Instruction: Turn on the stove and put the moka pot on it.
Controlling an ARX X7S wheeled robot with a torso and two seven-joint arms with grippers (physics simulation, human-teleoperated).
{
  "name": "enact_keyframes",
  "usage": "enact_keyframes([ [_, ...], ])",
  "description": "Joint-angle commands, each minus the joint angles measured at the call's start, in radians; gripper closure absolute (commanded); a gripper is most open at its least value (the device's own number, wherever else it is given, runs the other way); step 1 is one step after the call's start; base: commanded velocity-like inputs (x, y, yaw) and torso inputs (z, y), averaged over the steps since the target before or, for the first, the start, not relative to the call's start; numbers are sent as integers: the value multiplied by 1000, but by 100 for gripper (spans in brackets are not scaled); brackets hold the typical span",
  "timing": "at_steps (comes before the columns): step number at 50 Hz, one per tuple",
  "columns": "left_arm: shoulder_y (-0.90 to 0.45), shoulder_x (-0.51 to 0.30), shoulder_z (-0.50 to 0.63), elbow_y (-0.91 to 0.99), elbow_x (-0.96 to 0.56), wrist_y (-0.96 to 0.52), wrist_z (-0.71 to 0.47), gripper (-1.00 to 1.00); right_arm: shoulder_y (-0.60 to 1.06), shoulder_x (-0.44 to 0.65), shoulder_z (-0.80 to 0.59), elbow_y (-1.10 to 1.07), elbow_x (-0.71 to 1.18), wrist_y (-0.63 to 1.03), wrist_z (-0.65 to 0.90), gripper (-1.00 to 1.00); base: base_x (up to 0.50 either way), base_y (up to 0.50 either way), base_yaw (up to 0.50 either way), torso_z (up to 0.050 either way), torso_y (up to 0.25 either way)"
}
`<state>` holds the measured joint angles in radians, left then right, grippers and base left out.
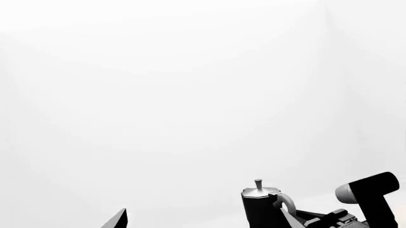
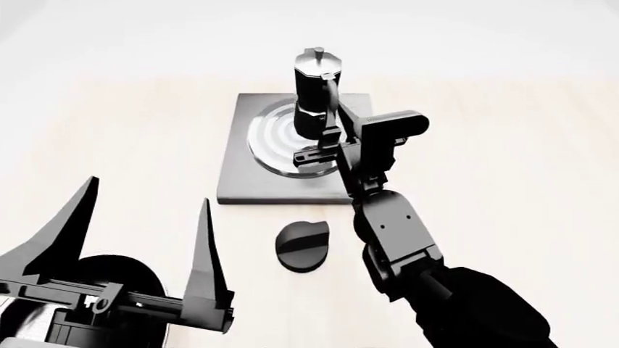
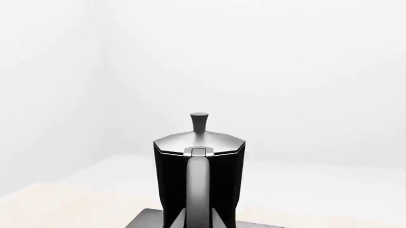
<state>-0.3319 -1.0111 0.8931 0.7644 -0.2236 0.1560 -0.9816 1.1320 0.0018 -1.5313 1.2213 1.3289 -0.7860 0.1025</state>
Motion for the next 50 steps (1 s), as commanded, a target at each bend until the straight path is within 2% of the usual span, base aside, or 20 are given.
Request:
enact_keyframes([
  [1, 2, 2, -2, -3, 1, 5, 3, -100, 3, -2, 25, -5, -45, -15, 2, 100, 0, 0, 0, 11, -119],
  [17, 1, 1, -7, -1, 1, 10, 6, -100, 12, -2, 24, -12, -37, -6, -1, 100, -1, 0, 0, 10, -112],
  [46, 13, 4, -13, -12, 8, 42, 7, -100, -7, -2, 24, -6, -29, 1, -1, 100, 0, 0, 0, 2, -4],
  [47, 14, 3, -13, -11, 8, 41, 7, -100, -3, -2, 25, -8, -21, 10, -8, -100, 0, 0, 0, 0, 0],
  [50, 15, 3, -14, -11, 9, 42, 7, -100, -12, -2, 24, -6, -17, 2, -9, -100, 0, 0, 0, 0, 0],
])
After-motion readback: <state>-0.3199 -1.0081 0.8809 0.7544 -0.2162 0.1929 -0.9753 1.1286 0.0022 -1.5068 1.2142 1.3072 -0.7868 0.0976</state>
